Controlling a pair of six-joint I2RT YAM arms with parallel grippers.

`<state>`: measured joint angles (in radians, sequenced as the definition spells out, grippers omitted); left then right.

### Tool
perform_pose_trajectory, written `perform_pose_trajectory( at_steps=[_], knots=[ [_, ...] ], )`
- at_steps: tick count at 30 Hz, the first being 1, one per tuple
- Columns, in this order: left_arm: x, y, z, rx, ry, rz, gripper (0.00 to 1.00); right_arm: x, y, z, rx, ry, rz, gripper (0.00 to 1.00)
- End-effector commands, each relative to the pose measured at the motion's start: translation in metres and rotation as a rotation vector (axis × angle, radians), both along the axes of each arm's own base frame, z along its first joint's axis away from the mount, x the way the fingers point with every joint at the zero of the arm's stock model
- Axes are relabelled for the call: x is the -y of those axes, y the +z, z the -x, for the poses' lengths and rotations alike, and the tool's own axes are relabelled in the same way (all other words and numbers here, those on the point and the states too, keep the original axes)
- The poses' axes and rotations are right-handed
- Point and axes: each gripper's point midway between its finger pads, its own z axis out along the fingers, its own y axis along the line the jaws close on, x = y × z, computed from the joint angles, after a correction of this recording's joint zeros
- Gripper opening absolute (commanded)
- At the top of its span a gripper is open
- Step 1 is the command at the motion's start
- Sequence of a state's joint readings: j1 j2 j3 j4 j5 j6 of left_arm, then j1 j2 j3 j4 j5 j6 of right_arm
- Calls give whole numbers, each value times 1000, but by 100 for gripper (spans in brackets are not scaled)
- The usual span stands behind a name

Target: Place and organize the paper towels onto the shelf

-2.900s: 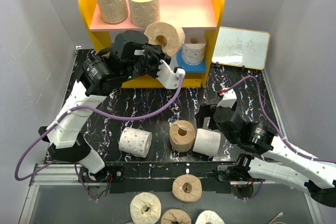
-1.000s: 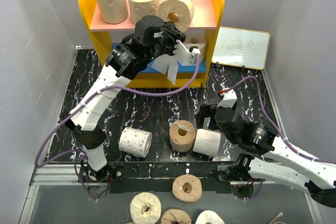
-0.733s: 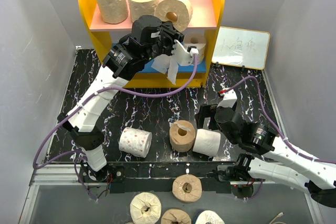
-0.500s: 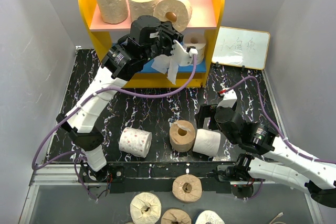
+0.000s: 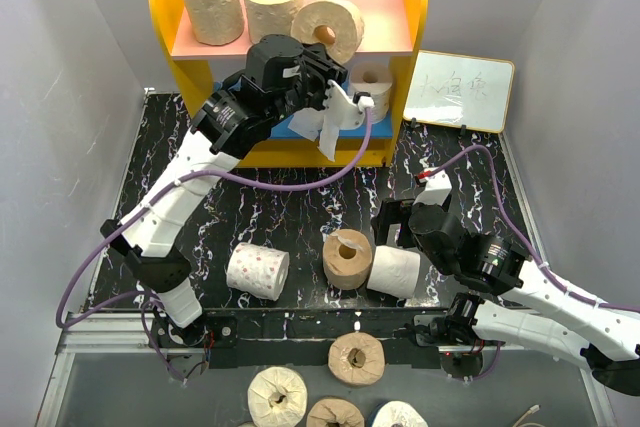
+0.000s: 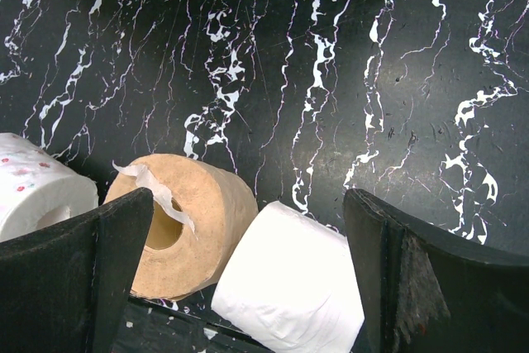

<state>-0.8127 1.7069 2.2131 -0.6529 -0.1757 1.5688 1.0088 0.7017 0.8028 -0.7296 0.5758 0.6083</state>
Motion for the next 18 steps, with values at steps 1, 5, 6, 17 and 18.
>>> perform_pose_trajectory(
  at_steps=[1,5,6,17,18],
  knots=[
    [-11,43,7,112,6,101,29,-4,13,-3,37,-3,-50,98],
    [-5,41,3,138,2,119,38,-4,13,-3,39,-3,-52,98],
    [-4,40,1,145,1,120,40,-4,13,-3,39,-3,-53,98],
    [5,62,-13,263,24,191,59,-4,13,-3,39,-3,-50,98],
    [6,64,-16,274,34,200,60,-4,13,-3,39,-3,-50,98]
  ],
)
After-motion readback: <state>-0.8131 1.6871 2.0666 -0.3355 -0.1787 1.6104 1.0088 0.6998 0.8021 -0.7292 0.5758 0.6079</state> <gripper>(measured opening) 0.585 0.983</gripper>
